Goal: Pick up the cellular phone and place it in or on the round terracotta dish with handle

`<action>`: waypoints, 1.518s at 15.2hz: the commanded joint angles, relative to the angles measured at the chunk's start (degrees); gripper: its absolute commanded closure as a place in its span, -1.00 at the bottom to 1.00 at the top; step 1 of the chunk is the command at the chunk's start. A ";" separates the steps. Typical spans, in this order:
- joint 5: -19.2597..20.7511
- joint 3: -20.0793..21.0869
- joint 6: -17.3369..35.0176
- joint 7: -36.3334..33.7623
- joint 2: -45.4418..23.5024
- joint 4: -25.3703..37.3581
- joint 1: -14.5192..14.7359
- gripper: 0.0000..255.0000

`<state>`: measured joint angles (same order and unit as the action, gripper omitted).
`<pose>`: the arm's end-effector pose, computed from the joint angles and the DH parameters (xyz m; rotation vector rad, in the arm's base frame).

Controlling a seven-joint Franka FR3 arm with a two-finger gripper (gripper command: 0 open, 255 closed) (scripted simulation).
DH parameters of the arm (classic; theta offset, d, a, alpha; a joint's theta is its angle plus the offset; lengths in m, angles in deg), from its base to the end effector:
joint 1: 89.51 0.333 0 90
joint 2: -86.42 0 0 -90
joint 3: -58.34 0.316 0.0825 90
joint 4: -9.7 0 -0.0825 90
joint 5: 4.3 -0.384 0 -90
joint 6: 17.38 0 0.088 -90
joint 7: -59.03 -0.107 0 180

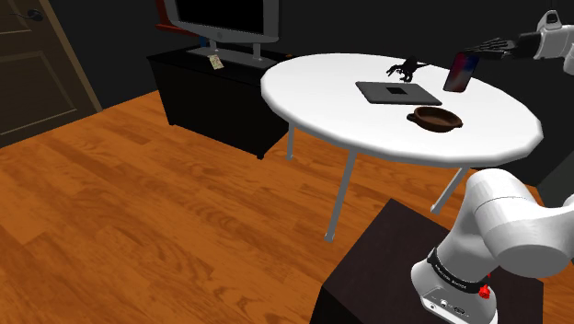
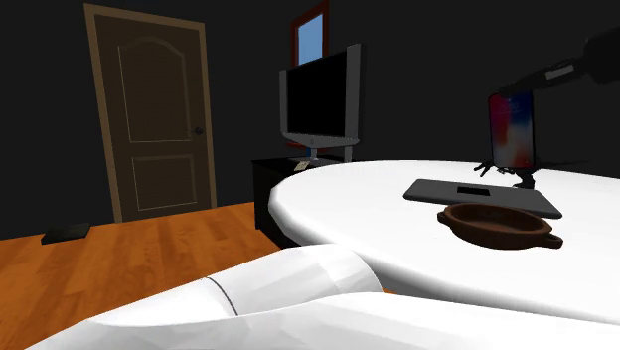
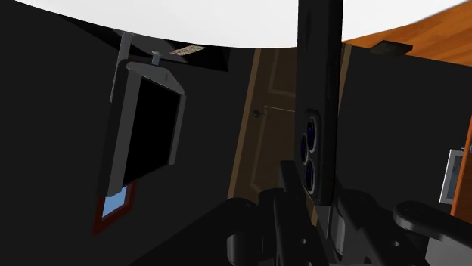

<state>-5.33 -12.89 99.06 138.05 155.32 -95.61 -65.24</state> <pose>0.1126 -0.5530 0.5827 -2.4349 -0.5278 -1.8661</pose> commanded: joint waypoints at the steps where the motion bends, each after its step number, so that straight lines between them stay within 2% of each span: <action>1: 0.29 -0.57 0.68 0.68 0.56 -1.23 -0.42 1.00; 16: 2.77 -5.99 5.06 5.93 4.37 -8.48 -2.48 1.00; 23: 2.88 -6.23 5.22 6.14 4.51 -8.71 -2.53 1.00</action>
<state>-2.44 -19.12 104.28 144.19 159.83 -104.32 -67.77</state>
